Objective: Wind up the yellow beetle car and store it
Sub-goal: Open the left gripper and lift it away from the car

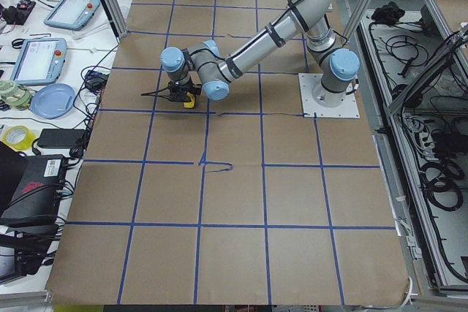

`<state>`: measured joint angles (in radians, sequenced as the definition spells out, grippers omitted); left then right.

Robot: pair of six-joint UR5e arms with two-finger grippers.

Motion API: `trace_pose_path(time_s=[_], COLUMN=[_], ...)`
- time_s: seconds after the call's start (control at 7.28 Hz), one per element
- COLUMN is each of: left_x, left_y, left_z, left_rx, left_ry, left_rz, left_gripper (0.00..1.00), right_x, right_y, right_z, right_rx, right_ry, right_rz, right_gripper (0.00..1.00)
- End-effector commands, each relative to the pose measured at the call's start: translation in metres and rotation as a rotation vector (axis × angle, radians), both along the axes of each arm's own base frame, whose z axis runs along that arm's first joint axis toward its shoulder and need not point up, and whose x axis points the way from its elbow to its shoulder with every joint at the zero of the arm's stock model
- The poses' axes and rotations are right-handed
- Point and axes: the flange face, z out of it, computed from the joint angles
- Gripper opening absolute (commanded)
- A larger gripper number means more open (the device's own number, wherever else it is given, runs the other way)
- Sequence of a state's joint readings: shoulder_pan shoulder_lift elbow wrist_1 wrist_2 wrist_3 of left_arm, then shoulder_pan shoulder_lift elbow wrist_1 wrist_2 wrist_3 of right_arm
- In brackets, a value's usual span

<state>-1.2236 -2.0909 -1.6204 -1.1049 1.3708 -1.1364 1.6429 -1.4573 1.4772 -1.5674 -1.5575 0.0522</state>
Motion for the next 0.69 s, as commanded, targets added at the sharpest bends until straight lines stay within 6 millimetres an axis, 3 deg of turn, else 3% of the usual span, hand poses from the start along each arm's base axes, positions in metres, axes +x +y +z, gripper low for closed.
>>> trace_pose_path(time_s=[0.0,0.55], left_x=[-0.027,-0.036], left_y=[0.002,0.016], left_z=[0.035,0.087], left_rx=[-0.047,-0.091], left_ry=[-0.022,-0.033], left_rz=[-0.034,-0.092], left_gripper=[0.81,0.81], right_x=[0.000,0.000], right_y=[0.000,0.000], right_z=[0.000,0.000], right_rx=[0.000,0.000], right_ry=[0.001,0.001], right_rz=[0.000,0.000], right_gripper=[1.00,1.00])
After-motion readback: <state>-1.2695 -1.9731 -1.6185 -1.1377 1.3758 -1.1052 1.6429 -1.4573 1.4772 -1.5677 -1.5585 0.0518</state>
